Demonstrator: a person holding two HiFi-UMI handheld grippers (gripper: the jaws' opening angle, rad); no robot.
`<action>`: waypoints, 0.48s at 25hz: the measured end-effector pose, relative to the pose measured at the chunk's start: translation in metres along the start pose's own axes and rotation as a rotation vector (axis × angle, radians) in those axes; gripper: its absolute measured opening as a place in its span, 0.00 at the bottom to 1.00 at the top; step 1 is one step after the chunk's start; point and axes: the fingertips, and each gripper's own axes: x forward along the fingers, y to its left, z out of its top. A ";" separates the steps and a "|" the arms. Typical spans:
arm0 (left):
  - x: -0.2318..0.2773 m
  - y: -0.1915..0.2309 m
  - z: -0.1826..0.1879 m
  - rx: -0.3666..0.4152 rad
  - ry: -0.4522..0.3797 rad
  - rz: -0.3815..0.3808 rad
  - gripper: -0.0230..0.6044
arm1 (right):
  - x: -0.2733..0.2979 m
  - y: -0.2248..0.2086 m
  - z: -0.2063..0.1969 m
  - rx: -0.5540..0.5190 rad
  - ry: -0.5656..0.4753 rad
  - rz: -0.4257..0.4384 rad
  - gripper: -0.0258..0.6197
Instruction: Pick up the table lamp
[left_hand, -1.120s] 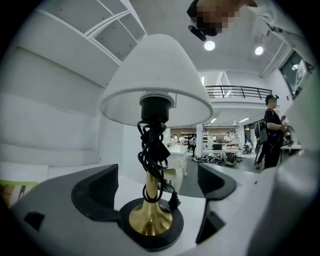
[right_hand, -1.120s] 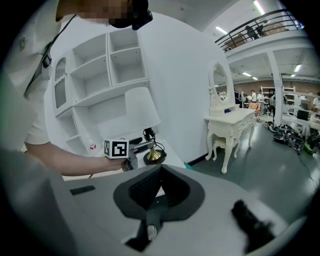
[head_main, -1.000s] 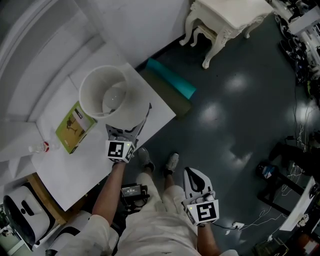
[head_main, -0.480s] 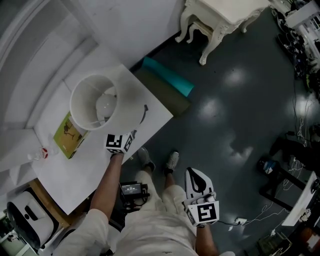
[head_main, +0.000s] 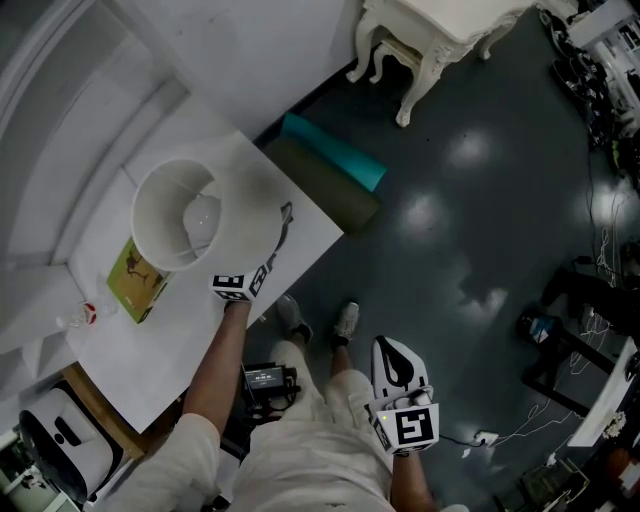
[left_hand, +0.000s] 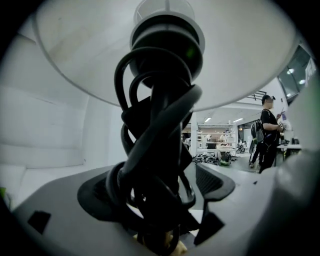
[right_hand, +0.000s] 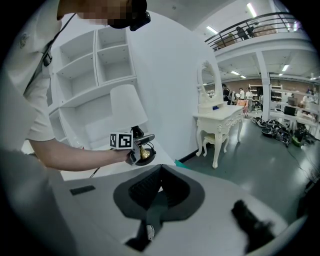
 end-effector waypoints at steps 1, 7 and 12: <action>0.001 0.000 0.000 -0.002 0.007 0.000 0.77 | 0.000 -0.001 0.000 0.000 0.000 -0.001 0.06; 0.003 0.001 -0.004 -0.013 0.072 0.026 0.25 | -0.001 -0.003 0.002 0.000 -0.002 -0.002 0.06; 0.004 0.002 -0.009 0.036 0.108 0.004 0.09 | -0.003 -0.005 0.003 -0.002 -0.011 -0.007 0.06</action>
